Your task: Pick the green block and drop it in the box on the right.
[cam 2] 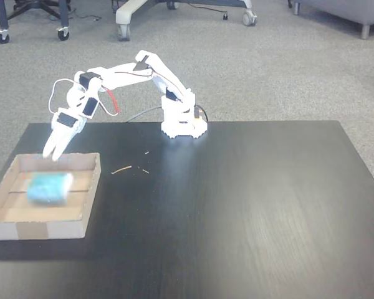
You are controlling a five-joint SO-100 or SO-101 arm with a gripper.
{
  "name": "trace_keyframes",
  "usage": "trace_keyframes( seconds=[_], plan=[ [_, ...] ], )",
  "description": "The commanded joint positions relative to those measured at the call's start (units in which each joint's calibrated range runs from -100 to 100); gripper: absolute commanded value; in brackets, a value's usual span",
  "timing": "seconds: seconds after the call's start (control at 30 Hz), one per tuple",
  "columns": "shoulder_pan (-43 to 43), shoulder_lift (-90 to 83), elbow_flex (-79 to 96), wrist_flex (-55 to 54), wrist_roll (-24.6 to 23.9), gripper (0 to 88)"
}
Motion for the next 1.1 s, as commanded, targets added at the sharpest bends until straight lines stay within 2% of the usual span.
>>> trace_keyframes(
  seconds=[0.0, 0.07, 0.13, 0.17, 0.23, 0.33, 0.4, 0.43, 0.5, 0.57, 0.7, 0.83, 0.97, 1.07],
  plan=[
    [0.2, -2.8, -1.3, 0.4, 0.0, 50.8],
    [0.4, -5.2, 1.1, 0.5, -1.4, 50.5],
    [-0.3, -12.1, 8.8, 3.8, -3.5, 44.4],
    [-1.5, -17.2, 15.2, 5.5, -5.0, 37.2],
    [-5.5, -33.1, 33.4, 6.7, -10.2, 12.8],
    [-13.8, -65.1, 68.0, 0.6, -16.5, 0.1],
    [-23.6, -90.3, 93.8, -12.6, -17.3, 0.1],
    [-27.6, -103.2, 104.6, -17.1, -19.3, 0.1],
    [-33.4, -120.8, 117.6, -17.0, -20.8, 0.1],
    [-36.7, -132.2, 125.4, -13.5, -19.4, 0.1],
    [-38.3, -132.3, 137.1, -20.4, -16.9, 0.1],
    [-44.0, -132.3, 138.0, -15.7, -16.6, 0.1],
    [-46.0, -132.3, 138.0, -9.6, -18.0, 0.1],
    [-46.2, -132.2, 138.0, -8.9, -18.2, 0.1]
  ],
)
